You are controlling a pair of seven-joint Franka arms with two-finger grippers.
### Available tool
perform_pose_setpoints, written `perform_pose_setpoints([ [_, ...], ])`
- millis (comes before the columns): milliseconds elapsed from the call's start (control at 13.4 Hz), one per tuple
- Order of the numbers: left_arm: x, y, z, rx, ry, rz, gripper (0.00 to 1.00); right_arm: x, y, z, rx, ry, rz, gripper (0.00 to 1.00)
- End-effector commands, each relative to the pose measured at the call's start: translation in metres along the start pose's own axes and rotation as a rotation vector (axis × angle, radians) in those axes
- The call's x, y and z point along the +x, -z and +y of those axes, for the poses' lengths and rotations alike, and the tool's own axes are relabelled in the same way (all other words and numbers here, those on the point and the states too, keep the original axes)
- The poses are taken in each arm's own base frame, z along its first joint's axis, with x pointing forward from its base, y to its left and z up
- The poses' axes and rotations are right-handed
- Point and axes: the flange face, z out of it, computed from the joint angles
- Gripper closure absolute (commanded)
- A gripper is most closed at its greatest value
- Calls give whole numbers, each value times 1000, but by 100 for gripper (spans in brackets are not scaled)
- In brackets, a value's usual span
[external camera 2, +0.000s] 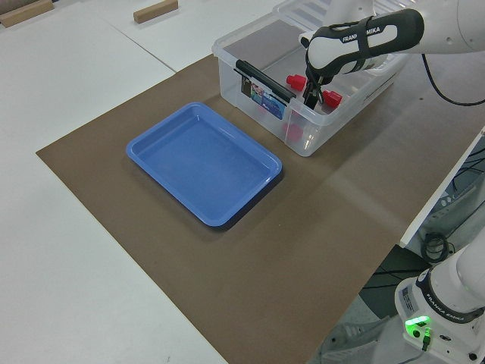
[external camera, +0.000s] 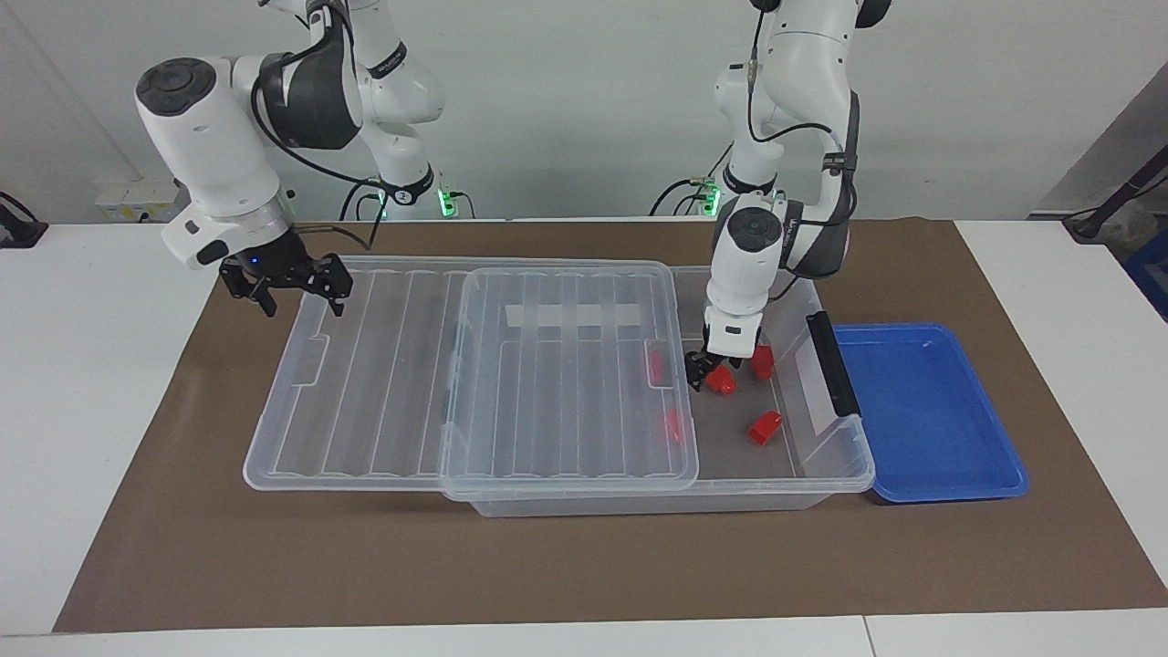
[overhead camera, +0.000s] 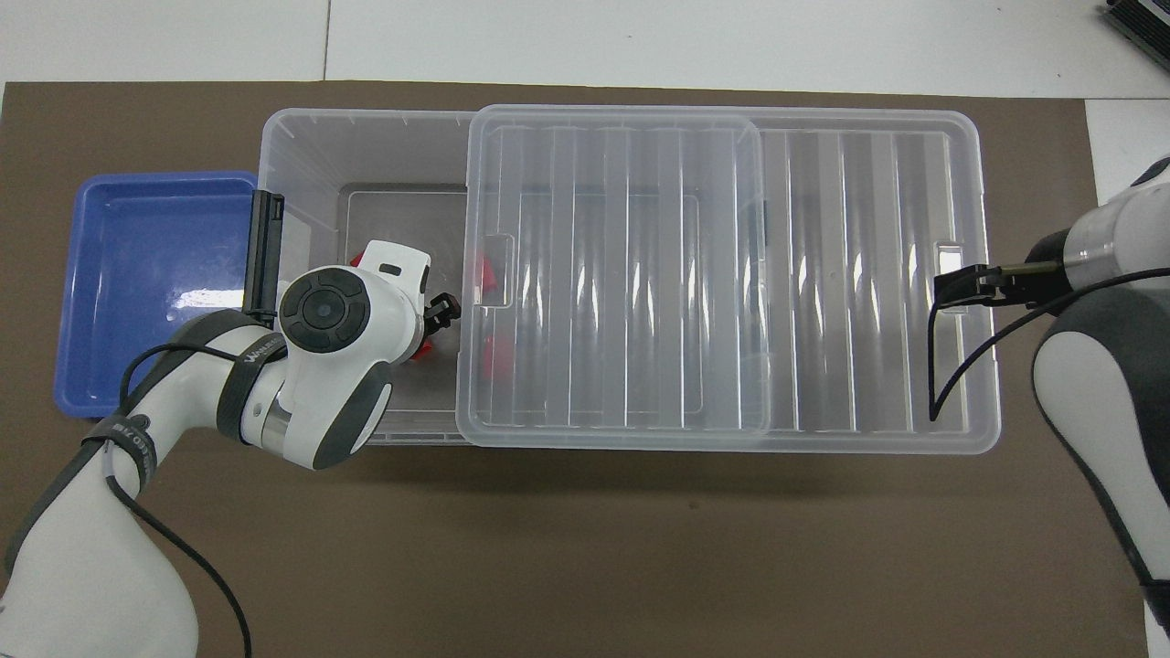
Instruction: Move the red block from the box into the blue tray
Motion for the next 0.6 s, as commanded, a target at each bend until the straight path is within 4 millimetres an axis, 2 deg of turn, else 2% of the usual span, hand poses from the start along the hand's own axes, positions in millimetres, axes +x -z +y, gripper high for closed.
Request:
perform_pose_setpoints([
  [0,-6,-3,-5,0,-15,23,21,2,37,-18,-10,-62,7,0],
  [74,-7,-4,-6,0,-15,23,28,1,48,-24,-11,-78,12,0],
  [149,-7,-4,-6,3,-18,22,46,-1,57,-32,-13,-76,11,0],
  [298,-6,-3,-7,14,-20,16,87,-4,72,-30,-18,-79,-5,0],
  [372,-5,-1,-8,30,-27,7,100,-6,78,-30,-19,-80,-11,0],
  [521,6,17,-12,69,-38,-9,100,-10,87,-28,-15,-84,-14,0],
])
